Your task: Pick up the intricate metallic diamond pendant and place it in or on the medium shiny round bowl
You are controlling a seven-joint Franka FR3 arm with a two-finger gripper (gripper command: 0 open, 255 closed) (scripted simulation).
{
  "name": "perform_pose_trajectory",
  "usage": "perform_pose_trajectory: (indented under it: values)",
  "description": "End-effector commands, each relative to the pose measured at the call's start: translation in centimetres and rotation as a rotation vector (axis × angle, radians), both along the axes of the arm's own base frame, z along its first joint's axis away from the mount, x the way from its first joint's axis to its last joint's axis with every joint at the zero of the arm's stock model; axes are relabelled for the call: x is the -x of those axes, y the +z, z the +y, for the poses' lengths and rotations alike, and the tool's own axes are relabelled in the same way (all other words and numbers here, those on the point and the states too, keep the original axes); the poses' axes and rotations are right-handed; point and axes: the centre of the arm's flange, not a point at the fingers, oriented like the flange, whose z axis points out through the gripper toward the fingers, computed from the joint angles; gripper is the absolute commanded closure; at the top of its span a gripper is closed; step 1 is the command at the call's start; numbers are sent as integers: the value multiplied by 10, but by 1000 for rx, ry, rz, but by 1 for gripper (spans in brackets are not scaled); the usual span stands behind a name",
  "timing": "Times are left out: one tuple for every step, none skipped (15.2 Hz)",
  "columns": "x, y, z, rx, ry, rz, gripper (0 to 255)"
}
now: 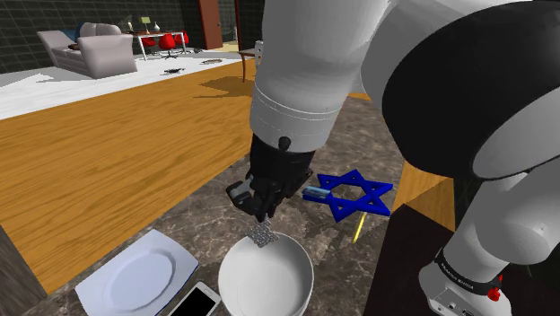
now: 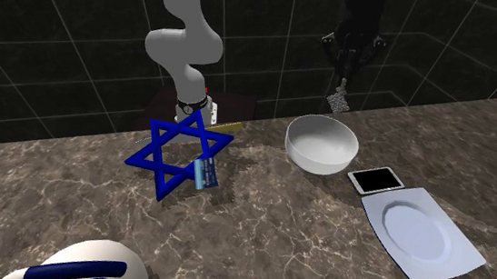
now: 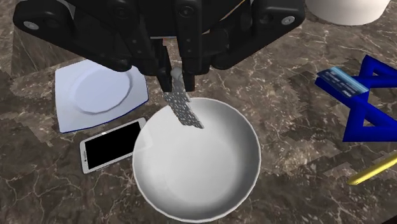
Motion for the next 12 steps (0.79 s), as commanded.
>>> perform_pose_trajectory:
  values:
    - [0, -11, 0, 0, 0, 0, 255]
    - [0, -16, 0, 0, 0, 0, 255]
    - [0, -21, 0, 0, 0, 0, 255]
    - [0, -27, 0, 0, 0, 0, 255]
    - [0, -32, 0, 0, 0, 0, 255]
    - [0, -37, 0, 0, 0, 0, 255]
    - [0, -43, 0, 0, 0, 0, 255]
    - [0, -48, 0, 0, 0, 0, 255]
    - [0, -53, 0, 0, 0, 0, 255]
    - [0, -58, 0, 0, 0, 0, 255]
    - [0, -64, 0, 0, 0, 0, 255]
    - [0, -69, 0, 0, 0, 0, 255]
